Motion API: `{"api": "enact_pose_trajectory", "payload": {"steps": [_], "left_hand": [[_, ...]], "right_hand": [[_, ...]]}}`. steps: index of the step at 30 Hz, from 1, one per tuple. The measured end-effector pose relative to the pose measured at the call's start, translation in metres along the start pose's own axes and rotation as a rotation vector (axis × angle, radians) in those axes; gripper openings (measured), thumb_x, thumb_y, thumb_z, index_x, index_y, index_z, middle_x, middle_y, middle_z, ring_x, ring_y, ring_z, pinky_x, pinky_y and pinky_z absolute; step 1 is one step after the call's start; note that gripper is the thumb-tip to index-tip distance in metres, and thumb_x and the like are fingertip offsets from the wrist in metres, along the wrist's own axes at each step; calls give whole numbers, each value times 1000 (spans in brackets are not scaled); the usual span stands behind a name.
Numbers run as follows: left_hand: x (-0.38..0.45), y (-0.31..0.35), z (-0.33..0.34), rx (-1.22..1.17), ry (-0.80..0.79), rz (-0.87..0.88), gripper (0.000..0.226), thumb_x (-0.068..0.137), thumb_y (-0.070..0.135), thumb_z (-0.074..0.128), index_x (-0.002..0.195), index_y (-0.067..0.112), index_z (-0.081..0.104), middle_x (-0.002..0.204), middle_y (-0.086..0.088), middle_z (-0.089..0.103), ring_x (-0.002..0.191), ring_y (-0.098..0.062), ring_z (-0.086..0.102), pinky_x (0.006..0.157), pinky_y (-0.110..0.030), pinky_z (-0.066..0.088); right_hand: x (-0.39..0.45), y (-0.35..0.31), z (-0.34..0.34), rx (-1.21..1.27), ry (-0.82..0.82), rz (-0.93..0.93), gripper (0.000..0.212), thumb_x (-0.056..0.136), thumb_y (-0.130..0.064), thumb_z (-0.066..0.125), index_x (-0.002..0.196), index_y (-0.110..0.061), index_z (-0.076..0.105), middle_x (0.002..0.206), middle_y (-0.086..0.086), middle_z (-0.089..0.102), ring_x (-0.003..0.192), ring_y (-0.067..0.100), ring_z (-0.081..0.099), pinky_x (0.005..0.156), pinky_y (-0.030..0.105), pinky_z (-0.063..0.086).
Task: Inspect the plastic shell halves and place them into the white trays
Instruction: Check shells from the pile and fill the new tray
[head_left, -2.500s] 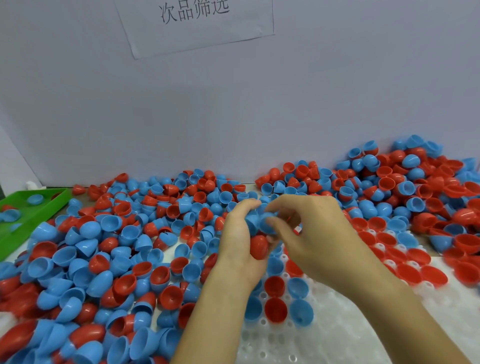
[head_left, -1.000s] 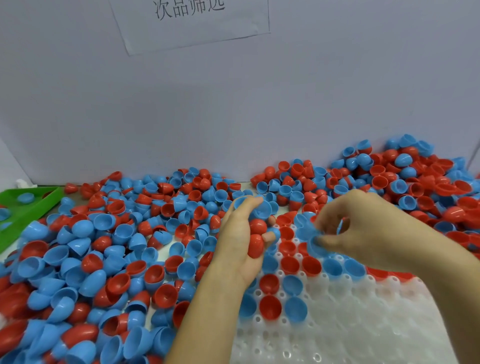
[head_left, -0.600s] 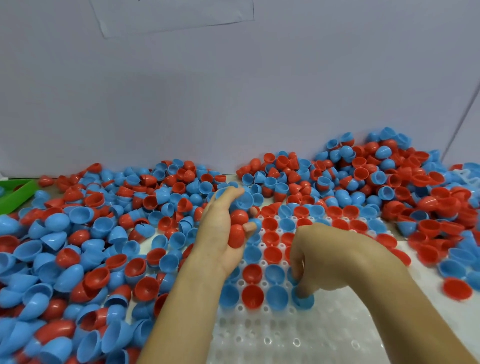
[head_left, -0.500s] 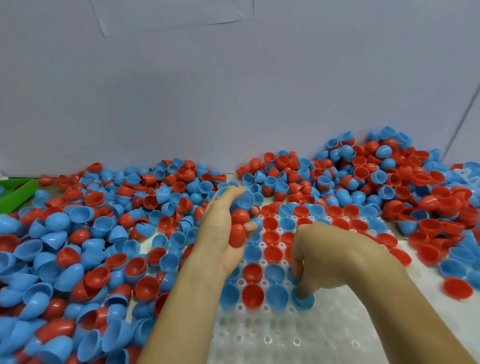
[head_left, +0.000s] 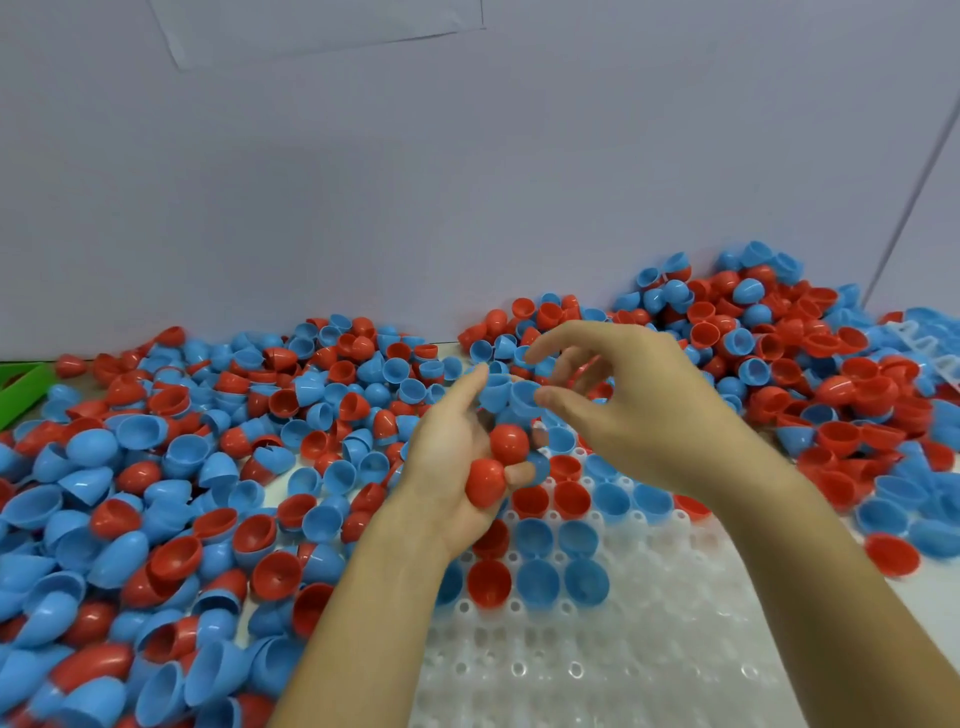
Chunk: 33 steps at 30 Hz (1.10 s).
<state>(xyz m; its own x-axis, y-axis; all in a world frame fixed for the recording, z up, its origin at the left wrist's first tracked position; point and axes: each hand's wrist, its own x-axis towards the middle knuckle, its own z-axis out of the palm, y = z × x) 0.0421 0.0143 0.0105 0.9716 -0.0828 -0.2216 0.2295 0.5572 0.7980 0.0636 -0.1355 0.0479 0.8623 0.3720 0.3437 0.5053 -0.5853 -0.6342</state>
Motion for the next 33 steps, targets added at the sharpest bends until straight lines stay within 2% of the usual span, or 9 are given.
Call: {"api": "enact_pose_trajectory", "payload": {"steps": [6, 9, 15, 18, 21, 24, 26, 29, 33], "left_hand": [[0, -6, 4, 233, -9, -13, 55, 92, 56, 58, 115, 8, 71, 79, -8, 64, 65, -17, 47, 34, -18, 35], [0, -7, 5, 221, 4, -17, 57, 91, 58, 59, 118, 10, 71, 83, -10, 61, 67, -19, 45, 34, -18, 36], [2, -7, 0, 226, -15, -3, 51, 96, 50, 58, 122, 8, 69, 89, -8, 61, 65, -16, 52, 34, -18, 35], [2, -7, -2, 228, -33, 46, 41, 91, 45, 65, 116, 12, 69, 91, -9, 61, 62, -14, 54, 34, -18, 35], [3, -5, -4, 201, -45, 116, 34, 81, 41, 71, 106, 18, 71, 82, -3, 63, 60, -13, 54, 34, -18, 36], [4, -4, -7, 229, -2, 169, 33, 74, 37, 75, 105, 28, 72, 91, -2, 63, 63, -14, 52, 36, -19, 36], [3, -3, -7, 291, -13, 199, 21, 71, 37, 77, 92, 39, 76, 92, -2, 62, 63, -15, 51, 37, -20, 37], [1, -2, -7, 415, -24, 230, 18, 78, 33, 79, 94, 39, 73, 95, -2, 60, 60, -12, 54, 38, -21, 37], [-1, -1, -6, 494, -81, 240, 23, 78, 28, 80, 96, 38, 72, 92, -2, 59, 53, -11, 50, 38, -21, 36]], "right_hand": [[0, 10, 3, -58, -57, 33, 18, 82, -19, 80, 97, -28, 77, 74, -8, 68, 75, 3, 62, 67, 6, 46], [0, 14, 2, 30, -29, 72, 15, 82, -16, 79, 90, -28, 77, 67, -9, 68, 69, 4, 65, 63, 9, 49], [1, 20, 0, 60, 45, 87, 27, 88, -3, 66, 89, -28, 76, 68, -9, 67, 67, 9, 64, 56, 8, 46], [2, 20, 1, 25, 66, 69, 33, 88, -2, 64, 90, -33, 74, 78, -11, 68, 71, 6, 65, 61, 9, 49], [3, 22, -4, 52, 121, 73, 27, 92, -8, 64, 101, -31, 74, 83, -13, 67, 75, 6, 64, 66, 11, 51], [3, 22, -12, 30, 147, 106, 16, 96, -21, 62, 100, -30, 75, 88, -19, 70, 80, 1, 66, 73, 15, 53], [2, 16, -14, 59, 87, 119, 13, 95, -32, 62, 97, -30, 76, 87, -22, 71, 82, -6, 67, 72, 13, 51], [1, 10, -13, 21, -7, 143, 17, 92, -42, 63, 94, -31, 75, 82, -17, 72, 73, -7, 66, 64, 9, 47], [3, 13, -14, 33, -72, 266, 23, 89, -36, 69, 106, -21, 72, 91, -7, 72, 74, 1, 66, 67, 16, 46]]}}
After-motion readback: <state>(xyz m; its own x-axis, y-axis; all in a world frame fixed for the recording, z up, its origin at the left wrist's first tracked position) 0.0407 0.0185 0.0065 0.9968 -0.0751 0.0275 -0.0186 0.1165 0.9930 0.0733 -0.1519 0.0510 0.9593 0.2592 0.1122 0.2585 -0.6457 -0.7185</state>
